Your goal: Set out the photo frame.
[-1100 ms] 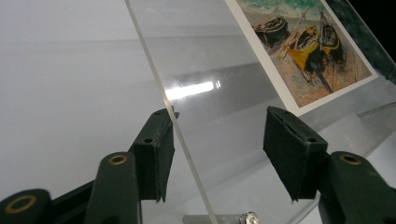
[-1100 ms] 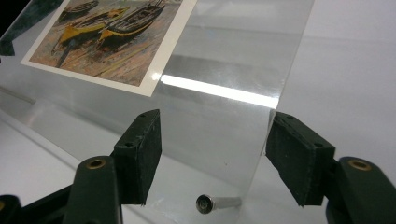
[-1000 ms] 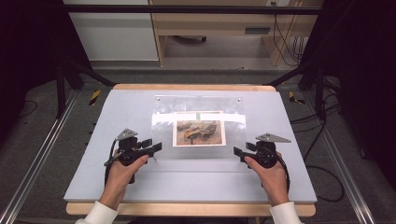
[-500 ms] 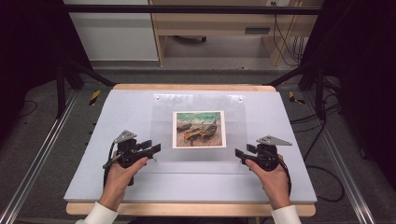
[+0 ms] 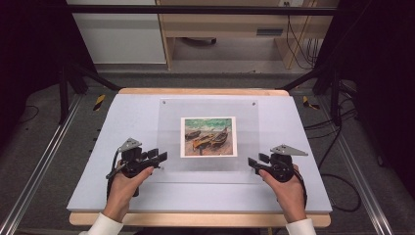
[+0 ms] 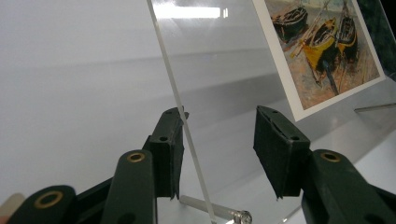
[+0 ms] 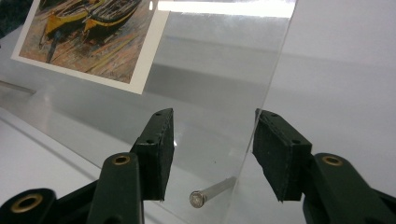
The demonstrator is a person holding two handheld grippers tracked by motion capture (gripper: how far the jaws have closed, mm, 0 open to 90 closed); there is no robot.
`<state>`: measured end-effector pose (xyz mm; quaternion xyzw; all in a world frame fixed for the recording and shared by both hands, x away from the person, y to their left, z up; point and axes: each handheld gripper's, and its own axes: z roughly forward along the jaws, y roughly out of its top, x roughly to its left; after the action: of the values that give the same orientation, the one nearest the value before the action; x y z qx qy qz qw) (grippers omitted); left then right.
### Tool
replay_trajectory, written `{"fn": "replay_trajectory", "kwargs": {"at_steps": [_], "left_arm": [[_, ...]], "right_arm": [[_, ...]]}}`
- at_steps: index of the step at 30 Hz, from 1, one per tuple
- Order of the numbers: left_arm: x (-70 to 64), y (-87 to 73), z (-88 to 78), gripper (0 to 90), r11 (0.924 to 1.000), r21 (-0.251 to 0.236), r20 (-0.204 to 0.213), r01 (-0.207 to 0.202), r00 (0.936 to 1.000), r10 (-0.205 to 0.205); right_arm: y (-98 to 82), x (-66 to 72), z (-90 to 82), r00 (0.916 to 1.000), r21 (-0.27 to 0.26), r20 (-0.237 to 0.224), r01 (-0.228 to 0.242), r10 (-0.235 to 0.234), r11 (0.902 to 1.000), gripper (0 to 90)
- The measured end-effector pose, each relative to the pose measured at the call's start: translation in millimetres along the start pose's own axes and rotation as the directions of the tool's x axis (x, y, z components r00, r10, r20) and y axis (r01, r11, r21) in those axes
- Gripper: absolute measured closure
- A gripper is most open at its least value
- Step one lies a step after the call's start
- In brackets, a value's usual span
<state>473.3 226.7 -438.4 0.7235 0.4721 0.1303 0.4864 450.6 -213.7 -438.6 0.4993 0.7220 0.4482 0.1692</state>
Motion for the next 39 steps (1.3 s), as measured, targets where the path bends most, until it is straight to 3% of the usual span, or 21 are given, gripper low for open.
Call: {"fn": "replay_trajectory", "kwargs": {"at_steps": [14,23,39], "left_arm": [[-3.5,-2.5,-5.9,55.7,0.9999,0.002,-0.006,-0.011,0.9999,0.011],[-10.5,-3.7,-12.0,57.4,0.9984,0.028,-0.035,-0.048,0.9982,0.049],[-13.7,-9.4,-19.5,62.4,0.9984,0.027,-0.036,-0.049,0.9981,0.05]], "right_arm": [[-4.8,2.6,-6.0,0.9998,-0.004,0.01,0.019,-0.019,0.9998,53.3],[-8.6,4.8,-11.0,0.9995,0.001,0.019,0.027,-0.027,0.9996,57.6],[-15.5,8.8,-17.8,0.9983,0.004,0.034,0.048,-0.048,0.9989,62.9]]}}
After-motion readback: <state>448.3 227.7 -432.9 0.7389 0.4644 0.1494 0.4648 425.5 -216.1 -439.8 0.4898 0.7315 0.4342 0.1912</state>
